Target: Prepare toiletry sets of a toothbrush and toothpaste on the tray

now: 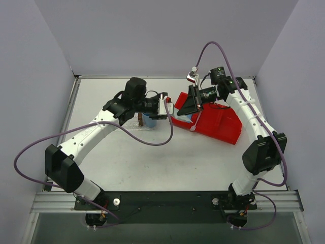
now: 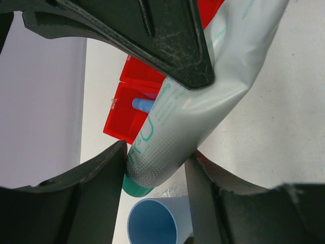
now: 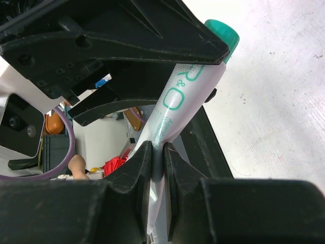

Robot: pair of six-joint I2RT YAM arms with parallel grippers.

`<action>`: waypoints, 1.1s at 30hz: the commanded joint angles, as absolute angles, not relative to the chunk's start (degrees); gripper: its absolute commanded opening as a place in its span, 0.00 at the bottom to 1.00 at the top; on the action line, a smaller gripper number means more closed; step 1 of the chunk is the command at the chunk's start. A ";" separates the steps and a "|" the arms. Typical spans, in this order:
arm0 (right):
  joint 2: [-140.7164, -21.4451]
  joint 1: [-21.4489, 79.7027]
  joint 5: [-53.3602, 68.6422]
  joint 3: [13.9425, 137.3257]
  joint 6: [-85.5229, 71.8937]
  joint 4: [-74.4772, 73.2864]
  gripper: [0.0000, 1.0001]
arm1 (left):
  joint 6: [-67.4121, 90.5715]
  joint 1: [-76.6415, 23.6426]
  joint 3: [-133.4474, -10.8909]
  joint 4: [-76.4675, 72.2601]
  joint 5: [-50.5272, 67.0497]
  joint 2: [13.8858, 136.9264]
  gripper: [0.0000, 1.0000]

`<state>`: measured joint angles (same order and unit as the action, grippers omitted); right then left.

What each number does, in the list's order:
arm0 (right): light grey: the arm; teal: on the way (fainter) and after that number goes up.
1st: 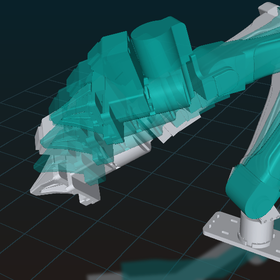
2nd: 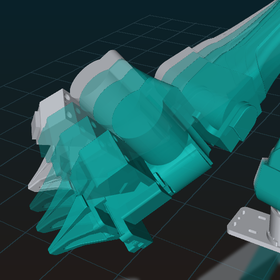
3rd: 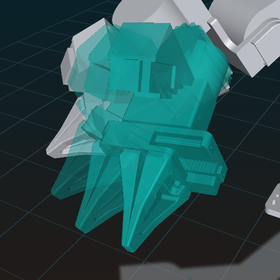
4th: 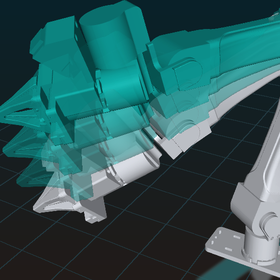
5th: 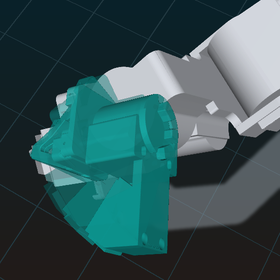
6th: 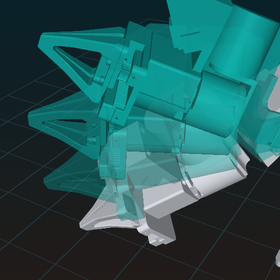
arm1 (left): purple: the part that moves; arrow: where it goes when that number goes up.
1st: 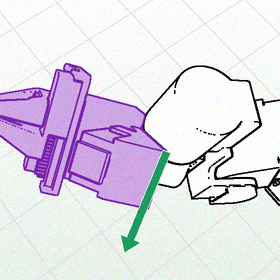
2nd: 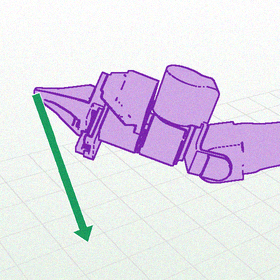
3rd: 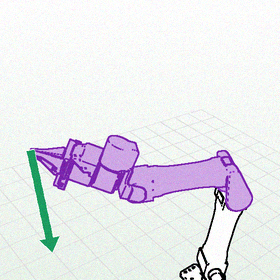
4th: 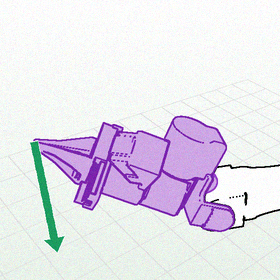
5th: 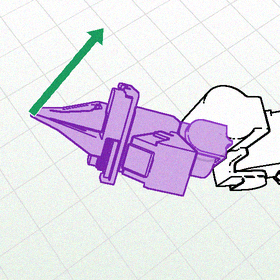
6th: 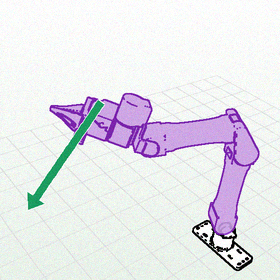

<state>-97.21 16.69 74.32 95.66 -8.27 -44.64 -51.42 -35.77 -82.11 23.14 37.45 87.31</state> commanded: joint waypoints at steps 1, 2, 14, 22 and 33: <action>-95.54 17.31 78.66 95.63 -7.03 -45.35 0.00 | -49.66 -36.12 -82.18 20.31 39.55 86.93 0.54; -95.45 17.31 78.58 95.62 -7.03 -45.44 0.00 | -48.96 -36.12 -82.00 19.69 39.55 86.84 0.47; -93.96 16.09 76.99 95.71 -7.29 -45.44 0.20 | -45.00 -36.74 -77.88 17.40 40.96 84.20 0.00; -92.99 12.75 76.11 98.79 -8.00 -45.44 0.66 | -38.86 -36.30 -70.06 13.19 41.48 77.88 0.00; -87.63 8.08 70.67 97.83 -0.53 -45.26 0.68 | -0.29 -25.15 -60.39 -13.68 48.34 69.70 0.00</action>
<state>-91.98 7.42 72.25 98.67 -5.78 -45.21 -20.99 -29.56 -62.06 4.95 44.05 72.88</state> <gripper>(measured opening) 0.676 0.425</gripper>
